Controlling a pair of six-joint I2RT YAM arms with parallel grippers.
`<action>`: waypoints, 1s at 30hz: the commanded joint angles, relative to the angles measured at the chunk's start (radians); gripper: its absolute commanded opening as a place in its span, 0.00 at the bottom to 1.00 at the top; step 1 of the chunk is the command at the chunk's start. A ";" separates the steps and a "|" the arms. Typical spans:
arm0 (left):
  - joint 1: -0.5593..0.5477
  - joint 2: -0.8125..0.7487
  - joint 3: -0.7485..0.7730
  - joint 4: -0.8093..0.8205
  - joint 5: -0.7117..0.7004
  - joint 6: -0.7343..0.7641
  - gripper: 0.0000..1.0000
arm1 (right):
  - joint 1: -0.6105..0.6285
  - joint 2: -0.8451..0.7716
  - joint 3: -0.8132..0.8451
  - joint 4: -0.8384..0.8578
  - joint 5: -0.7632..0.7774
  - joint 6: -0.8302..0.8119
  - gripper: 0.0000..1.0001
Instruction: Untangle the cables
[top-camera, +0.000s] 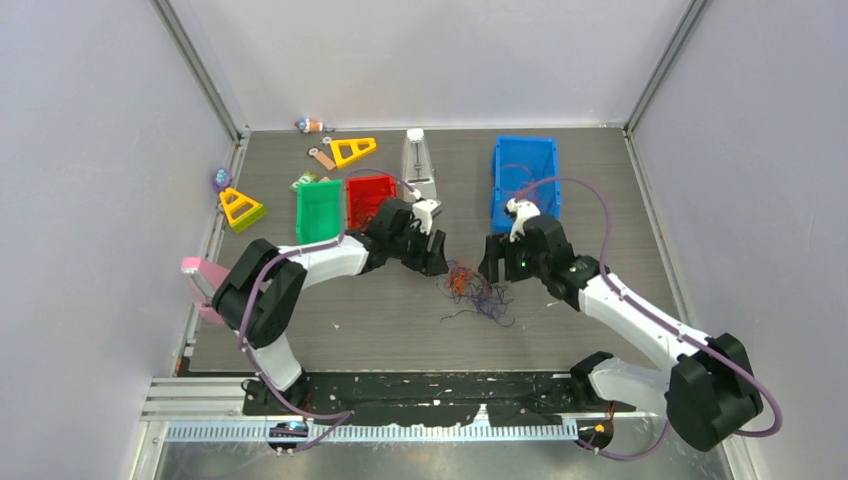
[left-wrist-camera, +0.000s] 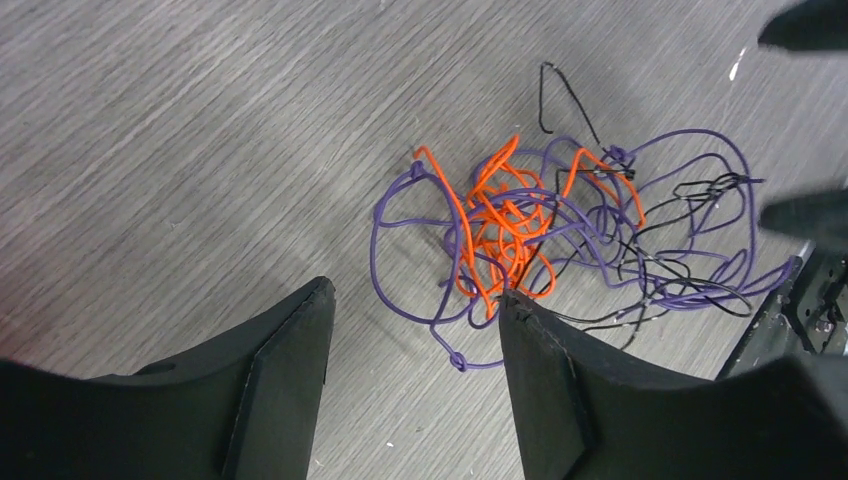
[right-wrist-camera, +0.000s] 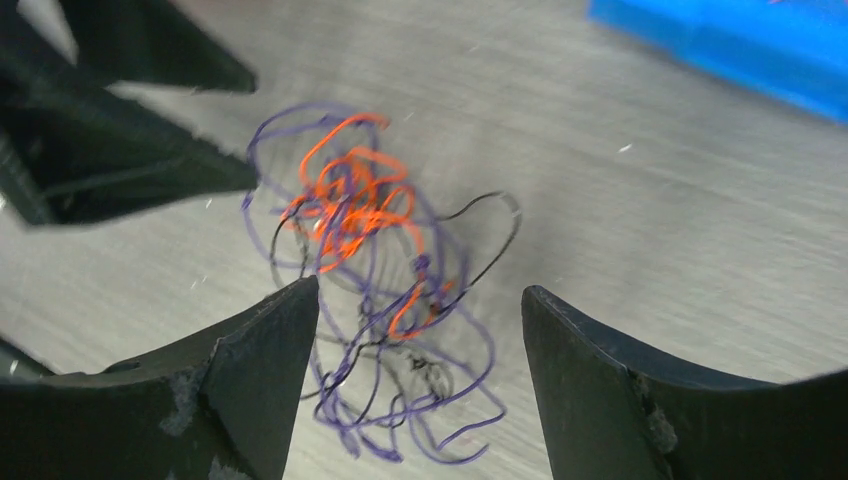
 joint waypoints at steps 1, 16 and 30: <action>-0.005 0.040 0.060 -0.068 0.008 0.010 0.61 | 0.095 -0.042 -0.077 0.161 -0.077 0.030 0.80; -0.006 0.029 0.074 -0.097 -0.022 0.018 0.00 | 0.208 0.181 -0.017 0.145 0.217 0.059 0.12; 0.045 -0.521 -0.344 0.162 -0.609 -0.012 0.00 | -0.113 -0.316 -0.242 0.000 0.565 0.347 0.05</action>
